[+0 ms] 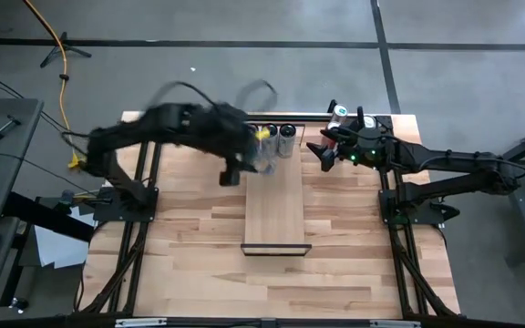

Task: Place canned beverage on shelf
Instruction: Put the top left blue soda can on the shelf aligned with the other blue soda can

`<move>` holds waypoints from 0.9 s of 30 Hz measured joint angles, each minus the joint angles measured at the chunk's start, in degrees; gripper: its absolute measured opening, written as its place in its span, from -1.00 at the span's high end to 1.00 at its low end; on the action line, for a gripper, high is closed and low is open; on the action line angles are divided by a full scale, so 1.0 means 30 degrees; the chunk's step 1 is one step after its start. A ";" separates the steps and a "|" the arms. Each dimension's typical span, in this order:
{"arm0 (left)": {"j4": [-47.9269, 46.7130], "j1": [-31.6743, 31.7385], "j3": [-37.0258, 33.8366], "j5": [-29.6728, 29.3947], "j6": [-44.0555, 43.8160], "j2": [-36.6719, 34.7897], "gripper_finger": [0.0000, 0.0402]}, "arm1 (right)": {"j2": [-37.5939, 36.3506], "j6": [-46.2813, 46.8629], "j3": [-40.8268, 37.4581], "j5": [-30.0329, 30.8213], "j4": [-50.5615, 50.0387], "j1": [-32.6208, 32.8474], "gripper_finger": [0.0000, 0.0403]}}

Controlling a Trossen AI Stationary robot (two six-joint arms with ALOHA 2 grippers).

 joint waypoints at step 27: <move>0.0634 0.1097 -0.0157 0.3007 0.3946 0.7555 -0.01 | 0.0007 -0.1849 0.2261 0.0168 -0.3891 0.0007 -0.68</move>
